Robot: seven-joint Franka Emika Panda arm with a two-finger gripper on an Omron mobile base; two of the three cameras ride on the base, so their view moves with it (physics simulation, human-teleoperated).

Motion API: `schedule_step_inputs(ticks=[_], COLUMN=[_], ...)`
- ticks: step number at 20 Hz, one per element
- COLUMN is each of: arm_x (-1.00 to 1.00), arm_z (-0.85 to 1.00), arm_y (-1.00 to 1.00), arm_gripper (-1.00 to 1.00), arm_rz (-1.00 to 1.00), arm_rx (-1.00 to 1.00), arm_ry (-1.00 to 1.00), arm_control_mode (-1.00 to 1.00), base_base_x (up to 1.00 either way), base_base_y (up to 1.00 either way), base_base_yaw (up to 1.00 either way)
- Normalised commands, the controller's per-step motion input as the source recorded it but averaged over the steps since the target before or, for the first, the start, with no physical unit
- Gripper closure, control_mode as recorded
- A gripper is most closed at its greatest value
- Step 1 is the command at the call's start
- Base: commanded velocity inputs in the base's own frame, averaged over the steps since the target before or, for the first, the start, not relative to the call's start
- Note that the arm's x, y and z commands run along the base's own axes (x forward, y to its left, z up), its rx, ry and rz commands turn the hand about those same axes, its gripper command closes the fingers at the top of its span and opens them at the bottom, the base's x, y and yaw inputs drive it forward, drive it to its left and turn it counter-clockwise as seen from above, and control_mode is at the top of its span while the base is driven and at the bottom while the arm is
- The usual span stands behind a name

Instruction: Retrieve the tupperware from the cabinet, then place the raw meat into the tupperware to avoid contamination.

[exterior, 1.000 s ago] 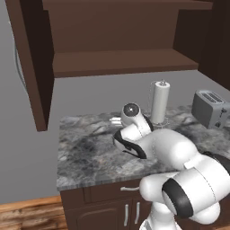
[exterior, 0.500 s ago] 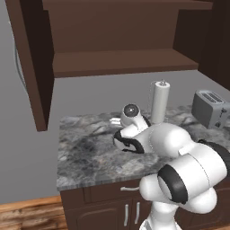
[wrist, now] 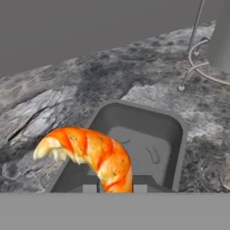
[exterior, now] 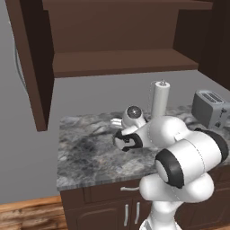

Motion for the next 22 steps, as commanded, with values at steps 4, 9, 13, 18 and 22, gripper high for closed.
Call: schedule_step_inputs(ticks=[4, 9, 13, 18, 22], arm_x=[0.17, 0.15, 0.06, 0.02, -0.45], arm_z=[-0.24, -0.14, 0.0, 0.05, 0.12], arm_y=[0.0, -0.01, -0.01, -0.04, 0.0], arm_gripper=[1.0, -1.0, -1.0, -1.0, -1.0], arm_rz=[0.0, 0.0, 0.0, 0.0, 0.0], arm_rx=[0.03, 0.0, 0.0, 0.03, 0.01], arm_ry=[-0.03, -0.02, 0.0, -0.05, -0.09], arm_control_mode=[-1.0, -1.0, -1.0, -1.0, -1.0], base_base_x=[0.0, 0.0, 0.0, 0.0, 0.0], base_base_y=[0.0, 0.0, 0.0, 0.0, 0.0], base_base_yaw=[0.0, 0.0, 0.0, 0.0, 0.0])
